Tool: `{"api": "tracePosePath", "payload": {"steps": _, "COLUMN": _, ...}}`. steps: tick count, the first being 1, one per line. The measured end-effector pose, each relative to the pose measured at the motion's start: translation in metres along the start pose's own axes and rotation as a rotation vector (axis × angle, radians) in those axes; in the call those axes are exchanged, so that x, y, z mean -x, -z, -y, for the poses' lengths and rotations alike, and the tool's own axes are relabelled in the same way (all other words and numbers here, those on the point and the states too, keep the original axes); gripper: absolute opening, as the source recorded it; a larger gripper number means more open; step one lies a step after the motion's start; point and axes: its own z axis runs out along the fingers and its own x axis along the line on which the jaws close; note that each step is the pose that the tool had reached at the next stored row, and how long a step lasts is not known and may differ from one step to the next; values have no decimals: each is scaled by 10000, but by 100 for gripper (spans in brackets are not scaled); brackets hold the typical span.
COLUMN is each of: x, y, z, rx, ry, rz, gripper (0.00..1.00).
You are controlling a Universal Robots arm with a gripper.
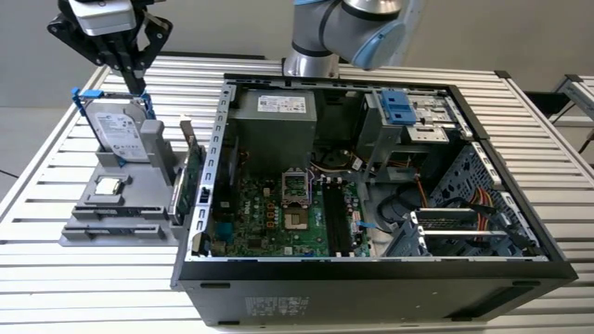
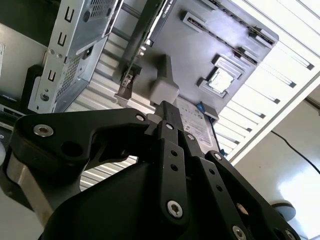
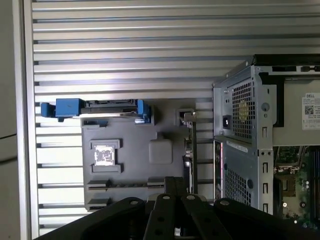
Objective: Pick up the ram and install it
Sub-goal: 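Reach for the ram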
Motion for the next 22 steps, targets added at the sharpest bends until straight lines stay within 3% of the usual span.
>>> {"api": "tracePosePath", "payload": {"steps": 22, "x": -271, "y": 4, "z": 11, "rx": 2, "ry": -1, "rz": 0, "gripper": 0}}
